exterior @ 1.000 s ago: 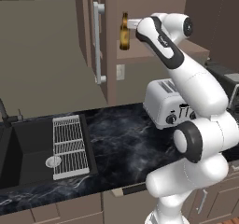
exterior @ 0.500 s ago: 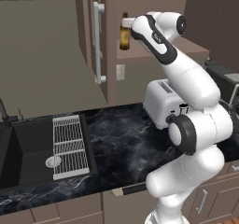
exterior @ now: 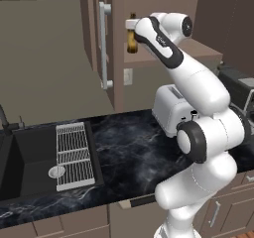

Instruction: Get the candle and the beer from the cabinet and move them to the dining counter.

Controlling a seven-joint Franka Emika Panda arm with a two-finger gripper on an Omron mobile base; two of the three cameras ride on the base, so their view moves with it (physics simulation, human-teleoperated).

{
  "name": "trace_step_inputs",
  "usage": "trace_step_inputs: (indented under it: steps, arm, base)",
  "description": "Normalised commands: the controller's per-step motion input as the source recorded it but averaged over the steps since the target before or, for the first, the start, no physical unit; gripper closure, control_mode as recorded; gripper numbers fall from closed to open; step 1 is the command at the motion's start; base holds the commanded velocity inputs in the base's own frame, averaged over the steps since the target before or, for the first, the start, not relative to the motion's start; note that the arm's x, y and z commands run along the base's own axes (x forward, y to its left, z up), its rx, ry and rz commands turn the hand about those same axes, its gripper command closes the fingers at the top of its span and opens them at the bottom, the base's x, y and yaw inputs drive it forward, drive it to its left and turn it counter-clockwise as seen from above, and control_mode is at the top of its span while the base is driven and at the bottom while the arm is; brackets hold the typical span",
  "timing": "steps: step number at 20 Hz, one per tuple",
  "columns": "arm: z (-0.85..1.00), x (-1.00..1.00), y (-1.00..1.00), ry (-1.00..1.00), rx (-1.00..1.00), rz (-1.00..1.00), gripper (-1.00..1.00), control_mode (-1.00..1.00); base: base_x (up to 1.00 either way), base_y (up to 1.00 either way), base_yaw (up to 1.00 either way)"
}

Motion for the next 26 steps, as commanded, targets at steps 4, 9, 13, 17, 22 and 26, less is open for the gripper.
trace_step_inputs:
  steps: [4, 9, 13, 17, 22, 26]
  arm:
    - [0.00, 0.11, 0.02, 0.00, 0.00, 0.00, -1.00, -1.00]
    - [0.00, 0.13, 0.00, 0.00, 0.00, 0.00, -1.00, -1.00]
    - [0.00, 0.13, 0.01, 0.00, 0.00, 0.00, -1.00, -1.00]
    - [0.00, 0.12, 0.05, 0.00, 0.00, 0.00, -1.00, -1.00]
    - [0.00, 0.14, 0.11, 0.01, 0.00, 0.00, -1.00, -1.00]
    - [0.00, 0.08, 0.08, 0.01, 0.00, 0.00, -1.00, -1.00]
  base:
    - [0.00, 0.00, 0.00]
    - [0.00, 0.00, 0.00]
    - [0.00, 0.00, 0.00]
    - [0.00, 0.00, 0.00]
    - [0.00, 0.00, 0.00]
    - [0.00, 0.00, 0.00]
